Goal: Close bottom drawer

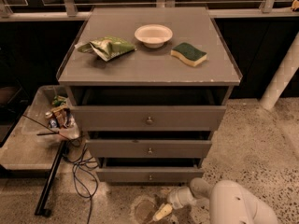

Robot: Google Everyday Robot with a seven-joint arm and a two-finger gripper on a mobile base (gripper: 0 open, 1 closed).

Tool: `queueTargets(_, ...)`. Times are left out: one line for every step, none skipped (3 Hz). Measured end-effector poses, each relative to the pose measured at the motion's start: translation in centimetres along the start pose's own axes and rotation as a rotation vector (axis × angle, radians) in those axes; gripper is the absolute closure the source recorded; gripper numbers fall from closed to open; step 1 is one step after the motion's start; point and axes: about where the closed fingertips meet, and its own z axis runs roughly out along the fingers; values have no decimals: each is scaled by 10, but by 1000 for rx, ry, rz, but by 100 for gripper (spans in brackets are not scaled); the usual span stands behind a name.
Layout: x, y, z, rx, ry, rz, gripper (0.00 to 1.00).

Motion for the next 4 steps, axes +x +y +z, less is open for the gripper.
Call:
queueTargets(-1,-12,-5,-14,-24,0,0)
queueTargets(-2,-12,-6,-13,-24,-1,0)
queueTargets(-19,-5,-10,-12,10,-5,0)
queueTargets(-63,15,-38,26,53,-65,0)
